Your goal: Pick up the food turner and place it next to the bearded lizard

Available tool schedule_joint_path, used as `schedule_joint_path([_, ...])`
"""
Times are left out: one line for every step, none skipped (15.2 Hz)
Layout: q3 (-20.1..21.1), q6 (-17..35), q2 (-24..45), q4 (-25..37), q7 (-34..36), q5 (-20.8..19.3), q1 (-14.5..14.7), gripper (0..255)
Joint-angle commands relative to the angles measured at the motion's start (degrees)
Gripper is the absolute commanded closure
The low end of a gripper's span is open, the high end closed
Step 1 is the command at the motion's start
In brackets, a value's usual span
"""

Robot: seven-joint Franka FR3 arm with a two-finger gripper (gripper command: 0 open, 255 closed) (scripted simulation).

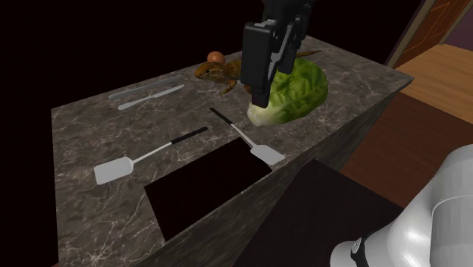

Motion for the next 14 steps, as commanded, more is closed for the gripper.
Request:
schedule_joint_path([0.0,0.0,0.0,0.0,0.0,0.0,0.0,0])
schedule_joint_path([-0.6,1.8,2.0,0.1,-2.2,-0.5,0.5,0])
schedule_joint_path([-1.1,3.5,4.0,0.3,-4.4,-1.0,1.1,0])
schedule_joint_path([-1.6,5.2,6.1,0.6,-6.6,-1.4,1.7,0])
schedule_joint_path([-2.1,6.9,8.3,1.0,-8.7,-1.8,2.3,0])
schedule_joint_path([-2.6,8.5,10.4,1.5,-10.9,-2.2,2.8,0])
schedule_joint_path([-3.0,10.0,12.6,2.0,-13.0,-2.5,3.4,0])
schedule_joint_path([-3.3,11.5,14.8,2.6,-15.1,-2.7,4.0,0])
schedule_joint_path([-3.7,12.9,17.0,3.3,-17.1,-3.0,4.6,0])
schedule_joint_path([-4.0,14.3,19.2,4.0,-19.2,-3.1,5.1,0])
schedule_joint_path([-4.2,15.7,21.4,4.8,-21.2,-3.3,5.7,0])
schedule_joint_path([-4.4,16.9,23.6,5.7,-23.3,-3.4,6.2,0])
schedule_joint_path([-4.6,18.1,25.8,6.6,-25.3,-3.5,6.7,0])
schedule_joint_path([-4.7,19.3,28.0,7.6,-27.3,-3.6,7.3,0])
